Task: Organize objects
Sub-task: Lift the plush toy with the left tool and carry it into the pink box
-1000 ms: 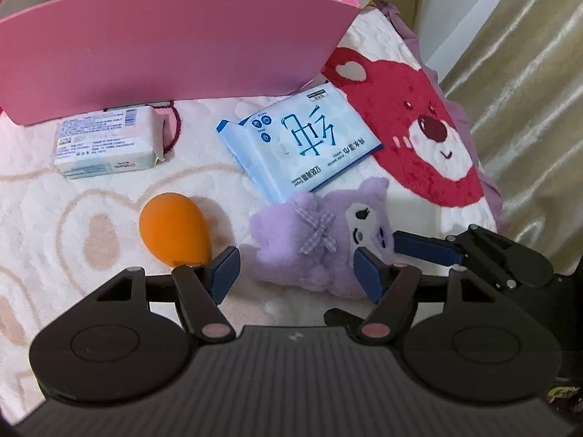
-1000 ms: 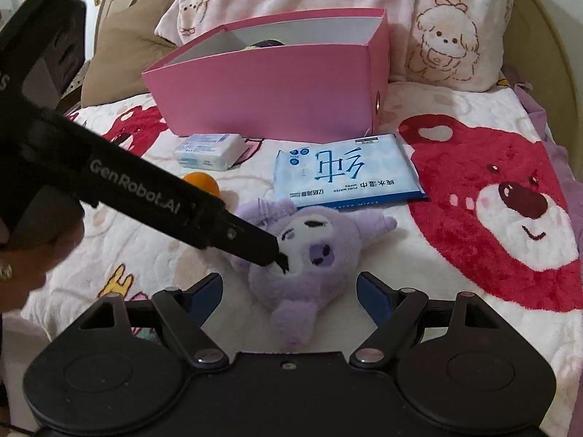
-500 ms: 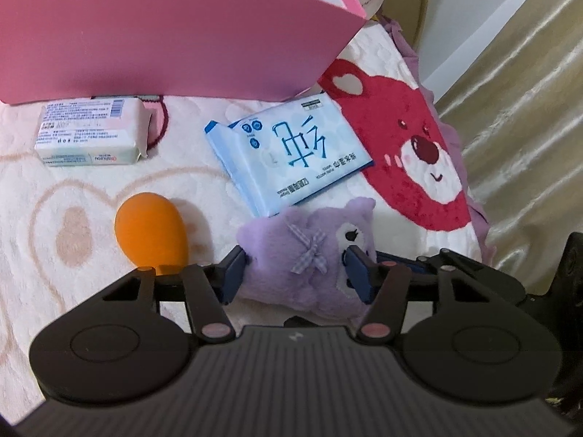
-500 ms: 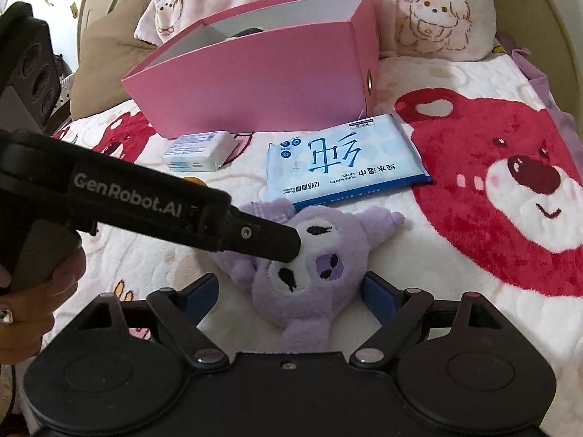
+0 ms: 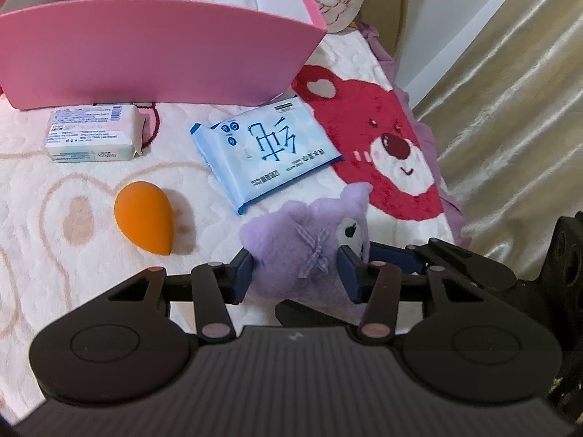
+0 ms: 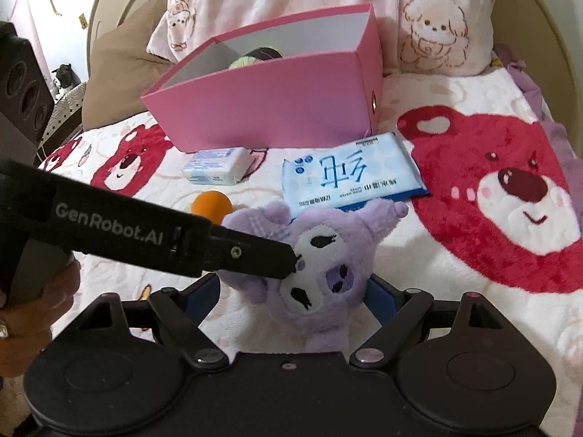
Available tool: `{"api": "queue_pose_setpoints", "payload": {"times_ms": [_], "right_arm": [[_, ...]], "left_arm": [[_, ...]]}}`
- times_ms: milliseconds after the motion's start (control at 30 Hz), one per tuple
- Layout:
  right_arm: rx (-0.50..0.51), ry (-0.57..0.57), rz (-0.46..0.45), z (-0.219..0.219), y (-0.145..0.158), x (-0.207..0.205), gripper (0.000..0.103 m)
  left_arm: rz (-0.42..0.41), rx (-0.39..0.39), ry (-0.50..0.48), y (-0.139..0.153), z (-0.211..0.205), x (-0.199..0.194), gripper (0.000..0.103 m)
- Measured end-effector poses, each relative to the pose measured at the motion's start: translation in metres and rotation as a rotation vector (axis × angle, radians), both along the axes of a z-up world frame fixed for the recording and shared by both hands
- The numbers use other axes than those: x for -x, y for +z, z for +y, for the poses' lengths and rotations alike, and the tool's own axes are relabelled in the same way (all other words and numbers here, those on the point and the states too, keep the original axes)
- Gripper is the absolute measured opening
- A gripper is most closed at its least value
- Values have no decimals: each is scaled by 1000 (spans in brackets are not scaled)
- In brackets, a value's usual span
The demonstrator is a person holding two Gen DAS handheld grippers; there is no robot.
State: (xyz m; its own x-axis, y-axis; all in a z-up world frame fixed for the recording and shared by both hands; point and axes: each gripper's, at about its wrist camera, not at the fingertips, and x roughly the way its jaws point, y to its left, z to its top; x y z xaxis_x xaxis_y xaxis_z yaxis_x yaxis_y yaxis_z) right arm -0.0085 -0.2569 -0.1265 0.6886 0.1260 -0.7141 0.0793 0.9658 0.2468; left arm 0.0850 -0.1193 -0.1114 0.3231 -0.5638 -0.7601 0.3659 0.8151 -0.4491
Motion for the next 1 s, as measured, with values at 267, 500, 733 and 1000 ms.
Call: {"api": "queue_pose_setpoints", "payload": {"times_ms": [267, 500, 733, 1000], "right_arm": [[29, 39, -39, 6, 24, 10, 87], [-25, 52, -89, 1, 49, 16, 64], [-17, 80, -111, 10, 76, 13, 57], [-12, 109, -118, 22, 118, -4, 57]], "left_arm": [[-7, 44, 36, 22, 16, 15, 40], [-74, 54, 68, 51, 33, 27, 40], [-122, 62, 95, 80, 48, 32, 40], [-160, 63, 114, 122, 66, 28, 40]]}}
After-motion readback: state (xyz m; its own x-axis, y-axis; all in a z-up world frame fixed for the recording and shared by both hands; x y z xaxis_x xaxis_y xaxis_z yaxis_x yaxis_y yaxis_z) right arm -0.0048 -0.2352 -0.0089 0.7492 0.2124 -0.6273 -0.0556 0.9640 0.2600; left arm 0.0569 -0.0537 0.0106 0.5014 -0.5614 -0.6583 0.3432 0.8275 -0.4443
